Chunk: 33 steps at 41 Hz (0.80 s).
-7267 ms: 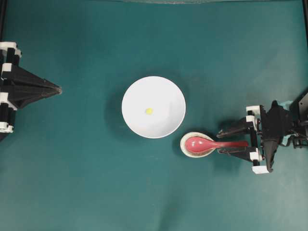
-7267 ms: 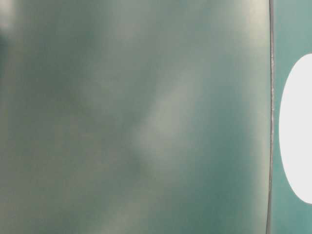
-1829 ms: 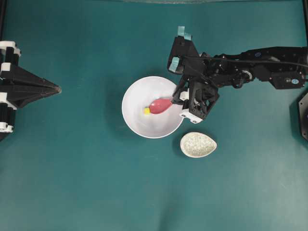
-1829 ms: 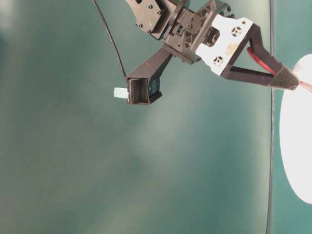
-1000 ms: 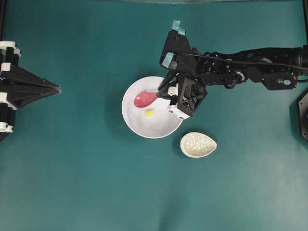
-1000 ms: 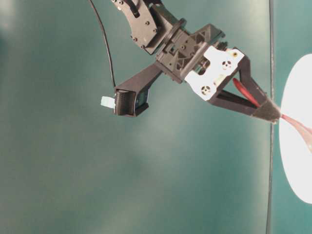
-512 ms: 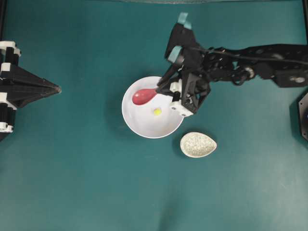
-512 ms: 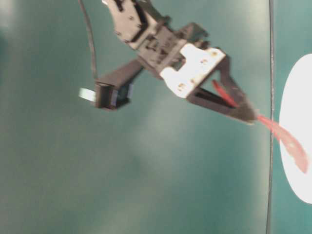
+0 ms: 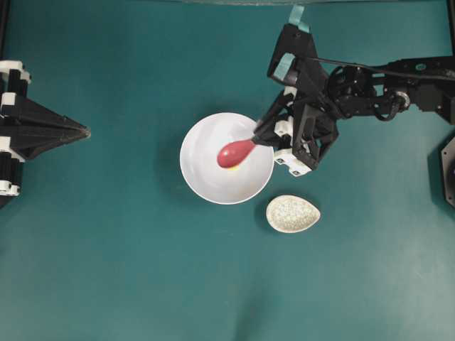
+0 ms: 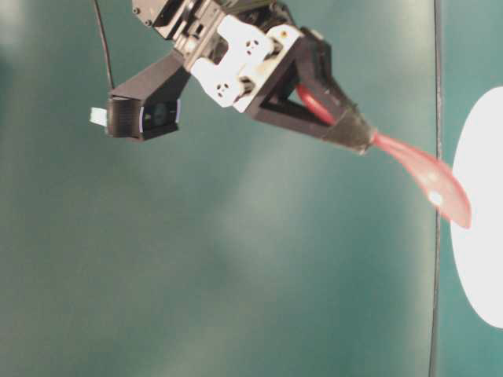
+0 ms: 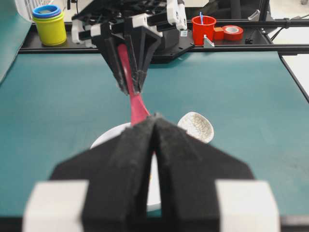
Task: Scoop the yellow hexagonal prism block from the bowl with a spoon using the right arm.
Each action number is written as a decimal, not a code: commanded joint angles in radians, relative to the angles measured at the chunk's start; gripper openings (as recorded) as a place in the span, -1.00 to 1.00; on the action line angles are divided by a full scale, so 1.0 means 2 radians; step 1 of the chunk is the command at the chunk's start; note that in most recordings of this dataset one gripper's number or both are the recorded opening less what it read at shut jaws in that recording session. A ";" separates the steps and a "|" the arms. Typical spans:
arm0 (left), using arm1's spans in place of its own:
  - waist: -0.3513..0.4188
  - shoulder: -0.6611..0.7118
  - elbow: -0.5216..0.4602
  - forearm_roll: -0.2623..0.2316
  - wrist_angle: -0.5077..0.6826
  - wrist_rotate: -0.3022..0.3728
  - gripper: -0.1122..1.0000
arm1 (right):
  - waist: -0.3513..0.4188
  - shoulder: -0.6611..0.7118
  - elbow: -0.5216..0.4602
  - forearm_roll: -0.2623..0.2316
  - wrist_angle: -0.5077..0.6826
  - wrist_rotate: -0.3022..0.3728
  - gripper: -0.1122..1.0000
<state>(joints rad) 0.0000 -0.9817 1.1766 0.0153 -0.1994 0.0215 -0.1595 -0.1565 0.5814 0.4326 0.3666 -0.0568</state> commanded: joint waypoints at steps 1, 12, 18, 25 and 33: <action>-0.001 0.002 -0.008 0.002 -0.005 0.001 -0.81 | 0.001 -0.011 -0.005 0.000 0.012 0.005 -0.45; -0.001 0.002 -0.009 0.002 -0.004 0.001 -0.81 | 0.001 -0.011 -0.003 0.000 0.022 0.005 -0.59; 0.000 0.002 -0.009 0.002 -0.004 0.001 -0.81 | 0.002 -0.012 -0.006 -0.001 0.022 0.003 -0.59; 0.000 0.002 -0.008 0.002 -0.005 0.001 -0.81 | 0.002 -0.029 -0.014 -0.001 0.030 0.003 -0.58; -0.001 0.002 -0.008 0.002 -0.002 0.000 -0.81 | 0.016 -0.082 0.003 -0.001 0.032 0.005 -0.58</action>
<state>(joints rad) 0.0000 -0.9817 1.1766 0.0169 -0.1994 0.0215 -0.1457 -0.2608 0.5875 0.4310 0.4326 -0.0476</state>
